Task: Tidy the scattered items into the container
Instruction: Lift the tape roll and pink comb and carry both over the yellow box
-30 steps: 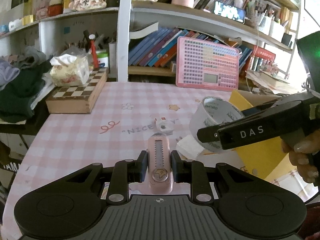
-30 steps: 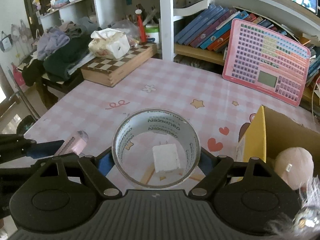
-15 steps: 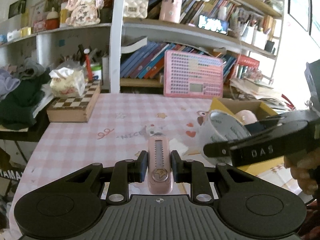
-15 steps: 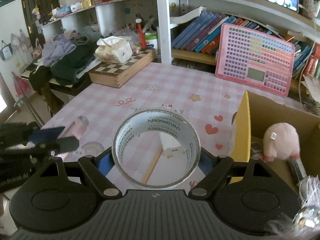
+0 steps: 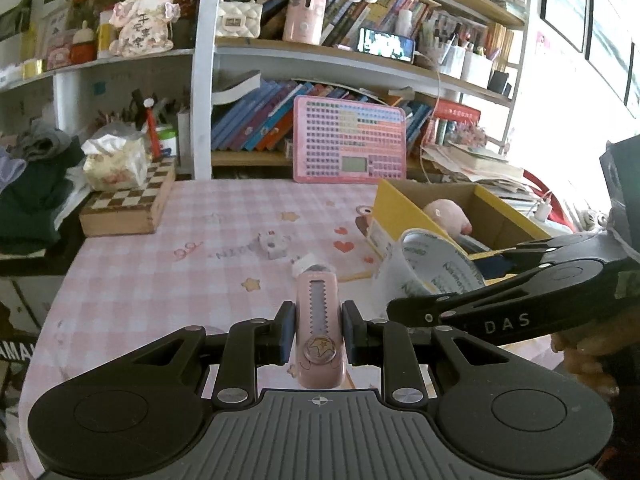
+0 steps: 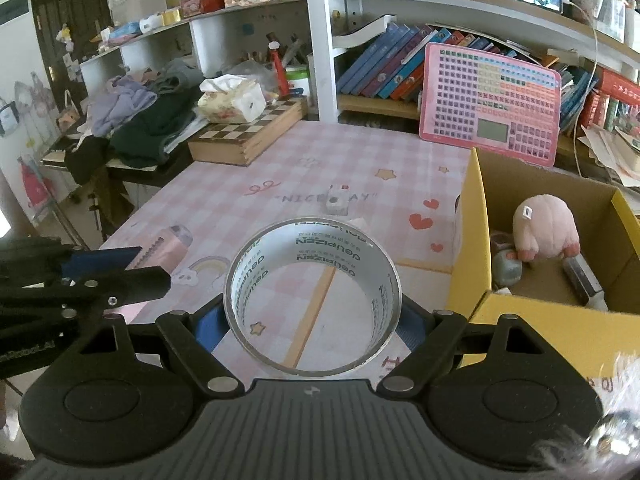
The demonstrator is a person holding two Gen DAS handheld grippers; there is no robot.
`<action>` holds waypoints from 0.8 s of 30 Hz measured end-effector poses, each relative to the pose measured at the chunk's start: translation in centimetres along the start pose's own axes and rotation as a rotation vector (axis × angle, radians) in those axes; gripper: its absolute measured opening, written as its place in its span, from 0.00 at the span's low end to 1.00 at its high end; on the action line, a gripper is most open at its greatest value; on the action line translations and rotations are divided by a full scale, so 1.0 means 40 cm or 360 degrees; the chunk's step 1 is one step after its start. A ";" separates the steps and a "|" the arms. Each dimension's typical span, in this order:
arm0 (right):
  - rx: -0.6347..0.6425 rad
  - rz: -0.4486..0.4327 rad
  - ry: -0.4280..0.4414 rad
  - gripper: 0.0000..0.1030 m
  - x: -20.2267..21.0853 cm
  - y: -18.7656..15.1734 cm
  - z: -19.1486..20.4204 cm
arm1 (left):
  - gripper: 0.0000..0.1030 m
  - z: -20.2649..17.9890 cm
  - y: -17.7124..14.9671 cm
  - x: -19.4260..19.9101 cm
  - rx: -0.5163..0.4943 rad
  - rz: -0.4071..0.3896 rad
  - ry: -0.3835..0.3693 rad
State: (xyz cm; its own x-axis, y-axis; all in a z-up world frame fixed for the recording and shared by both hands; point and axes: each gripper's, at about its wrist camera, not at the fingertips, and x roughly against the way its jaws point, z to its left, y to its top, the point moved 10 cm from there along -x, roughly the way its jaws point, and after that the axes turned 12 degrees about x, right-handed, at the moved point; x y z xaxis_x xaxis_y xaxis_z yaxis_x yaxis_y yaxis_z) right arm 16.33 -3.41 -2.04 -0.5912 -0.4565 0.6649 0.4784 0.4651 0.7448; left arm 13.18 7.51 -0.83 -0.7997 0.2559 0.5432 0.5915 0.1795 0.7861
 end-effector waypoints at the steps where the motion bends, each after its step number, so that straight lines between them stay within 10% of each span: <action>1: -0.0003 -0.0001 -0.0003 0.81 0.006 -0.004 0.005 | 0.22 0.001 -0.003 0.007 0.0002 -0.0003 -0.0002; 24: -0.0150 0.0010 -0.0124 0.81 0.112 -0.108 0.045 | 0.22 -0.040 -0.060 0.076 -0.0111 0.0025 -0.0151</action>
State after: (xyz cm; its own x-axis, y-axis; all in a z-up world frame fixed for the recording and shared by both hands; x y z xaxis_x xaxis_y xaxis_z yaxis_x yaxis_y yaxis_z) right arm 10.45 -6.08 -2.38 -0.6350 -0.3917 0.6658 0.5391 0.3927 0.7451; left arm 9.16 6.34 -0.61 -0.7748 0.3477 0.5280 0.5927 0.1090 0.7980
